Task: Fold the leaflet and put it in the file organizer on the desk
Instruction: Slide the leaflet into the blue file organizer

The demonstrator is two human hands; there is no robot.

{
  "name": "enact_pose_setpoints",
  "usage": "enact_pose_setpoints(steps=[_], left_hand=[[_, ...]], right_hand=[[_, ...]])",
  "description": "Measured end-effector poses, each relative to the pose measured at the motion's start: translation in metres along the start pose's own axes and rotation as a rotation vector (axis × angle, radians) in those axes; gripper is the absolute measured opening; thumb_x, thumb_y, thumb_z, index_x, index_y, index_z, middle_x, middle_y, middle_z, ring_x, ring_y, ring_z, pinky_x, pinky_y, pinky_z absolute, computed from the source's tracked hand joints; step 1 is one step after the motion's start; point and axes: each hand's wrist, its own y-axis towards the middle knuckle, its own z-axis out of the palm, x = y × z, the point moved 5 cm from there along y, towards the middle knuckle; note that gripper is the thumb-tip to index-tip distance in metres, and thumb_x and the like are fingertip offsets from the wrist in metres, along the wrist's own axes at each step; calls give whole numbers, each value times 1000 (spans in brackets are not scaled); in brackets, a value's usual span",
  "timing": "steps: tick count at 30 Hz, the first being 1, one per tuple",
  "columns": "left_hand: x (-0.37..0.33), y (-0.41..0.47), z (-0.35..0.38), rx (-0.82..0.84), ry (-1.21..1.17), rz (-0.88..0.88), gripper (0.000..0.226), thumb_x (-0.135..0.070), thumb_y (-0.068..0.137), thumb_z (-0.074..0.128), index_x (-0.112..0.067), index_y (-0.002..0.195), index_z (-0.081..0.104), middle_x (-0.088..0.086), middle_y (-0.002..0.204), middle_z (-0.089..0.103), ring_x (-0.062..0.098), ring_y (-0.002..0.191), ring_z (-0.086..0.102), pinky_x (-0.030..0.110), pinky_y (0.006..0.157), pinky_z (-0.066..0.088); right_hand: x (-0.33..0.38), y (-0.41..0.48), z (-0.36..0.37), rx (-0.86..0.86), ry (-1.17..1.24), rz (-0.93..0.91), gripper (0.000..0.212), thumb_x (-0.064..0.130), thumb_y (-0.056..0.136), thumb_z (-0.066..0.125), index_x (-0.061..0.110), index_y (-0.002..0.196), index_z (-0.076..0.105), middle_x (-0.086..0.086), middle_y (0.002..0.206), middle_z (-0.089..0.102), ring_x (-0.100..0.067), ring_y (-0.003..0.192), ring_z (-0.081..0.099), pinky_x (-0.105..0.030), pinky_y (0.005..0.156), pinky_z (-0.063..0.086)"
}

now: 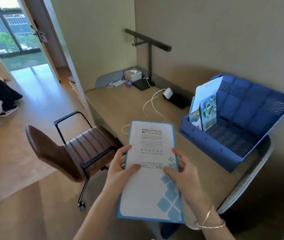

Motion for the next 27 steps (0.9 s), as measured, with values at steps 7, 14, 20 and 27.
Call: enact_pose_setpoints(steps=[7, 14, 20, 27], left_hand=[[-43, 118, 58, 248, 74, 74, 59, 16, 77, 66, -22, 121, 56, -16, 87, 74, 6, 69, 69, 21, 56, 54], [-44, 187, 128, 543, 79, 26, 61, 14, 75, 69, -27, 119, 59, 7, 94, 77, 20, 80, 72, 30, 67, 58], [-47, 229, 155, 804, 119, 42, 64, 9, 75, 70, -36, 118, 57, -2, 97, 77, 16, 82, 71, 26, 67, 55], [-76, 254, 179, 999, 87, 132, 66, -4, 69, 75, -40, 119, 52, 0, 106, 76, 22, 93, 72, 35, 76, 58]], right_hand=[[35, 75, -21, -235, 24, -68, 62, -11, 78, 72, 33, 119, 56, 6, 97, 77, -7, 84, 74, -20, 69, 58], [33, 91, -53, -573, 30, -62, 62, -6, 77, 74, 37, 118, 56, -1, 88, 79, -17, 76, 74, -25, 62, 59], [35, 96, -42, -801, 105, -73, 61, -8, 78, 72, 39, 114, 59, -13, 92, 77, -40, 87, 72, -56, 80, 59], [74, 106, -38, -873, 98, -158, 64, -16, 80, 67, 25, 127, 57, -22, 99, 73, -48, 92, 68, -61, 79, 57]])
